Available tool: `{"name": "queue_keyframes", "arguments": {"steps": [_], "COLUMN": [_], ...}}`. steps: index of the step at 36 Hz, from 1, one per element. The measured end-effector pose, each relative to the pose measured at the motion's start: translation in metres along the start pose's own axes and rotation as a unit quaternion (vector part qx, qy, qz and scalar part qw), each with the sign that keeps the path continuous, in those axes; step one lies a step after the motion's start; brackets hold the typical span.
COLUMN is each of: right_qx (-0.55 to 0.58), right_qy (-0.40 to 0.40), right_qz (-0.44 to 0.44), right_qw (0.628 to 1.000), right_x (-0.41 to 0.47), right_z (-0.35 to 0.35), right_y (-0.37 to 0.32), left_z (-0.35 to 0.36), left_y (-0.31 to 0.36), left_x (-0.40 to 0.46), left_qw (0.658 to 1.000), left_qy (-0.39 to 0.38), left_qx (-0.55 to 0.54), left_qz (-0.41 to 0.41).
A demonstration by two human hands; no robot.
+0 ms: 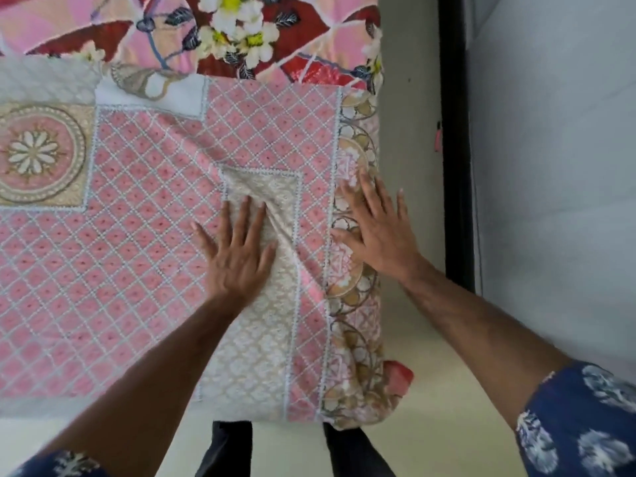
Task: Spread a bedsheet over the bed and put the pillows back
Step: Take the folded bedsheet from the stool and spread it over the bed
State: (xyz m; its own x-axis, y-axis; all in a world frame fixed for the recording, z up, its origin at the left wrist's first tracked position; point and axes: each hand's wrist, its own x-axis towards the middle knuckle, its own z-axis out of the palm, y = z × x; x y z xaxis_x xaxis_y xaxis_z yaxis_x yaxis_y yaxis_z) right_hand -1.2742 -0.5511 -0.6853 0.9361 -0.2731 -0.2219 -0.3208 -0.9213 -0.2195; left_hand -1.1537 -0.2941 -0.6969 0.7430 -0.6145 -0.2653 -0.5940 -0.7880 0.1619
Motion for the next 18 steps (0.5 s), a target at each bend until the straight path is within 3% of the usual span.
{"name": "queue_keyframes", "arguments": {"steps": [6, 9, 15, 18], "right_qx": [-0.061, -0.060, -0.027, -0.022], "right_qy": [-0.039, -0.071, -0.099, -0.063], "right_qz": [-0.060, -0.041, 0.000, -0.014], "right_qw": [0.996, 0.995, 0.995, 0.998], "right_x": [0.057, 0.093, 0.167, 0.186], "right_z": [-0.034, -0.055, -0.082, -0.083], "right_y": [0.011, 0.009, 0.000, -0.005], "left_z": [0.003, 0.001, -0.002, 0.000], "left_y": [-0.003, -0.004, -0.005, -0.004], "left_x": [0.010, 0.011, 0.010, 0.008], "left_qw": [0.997, 0.994, 0.993, 0.995], "left_qy": [-0.051, -0.079, -0.077, -0.055], "left_qx": [-0.059, -0.080, -0.092, -0.085], "left_qz": [-0.015, -0.001, 0.006, 0.006]}}
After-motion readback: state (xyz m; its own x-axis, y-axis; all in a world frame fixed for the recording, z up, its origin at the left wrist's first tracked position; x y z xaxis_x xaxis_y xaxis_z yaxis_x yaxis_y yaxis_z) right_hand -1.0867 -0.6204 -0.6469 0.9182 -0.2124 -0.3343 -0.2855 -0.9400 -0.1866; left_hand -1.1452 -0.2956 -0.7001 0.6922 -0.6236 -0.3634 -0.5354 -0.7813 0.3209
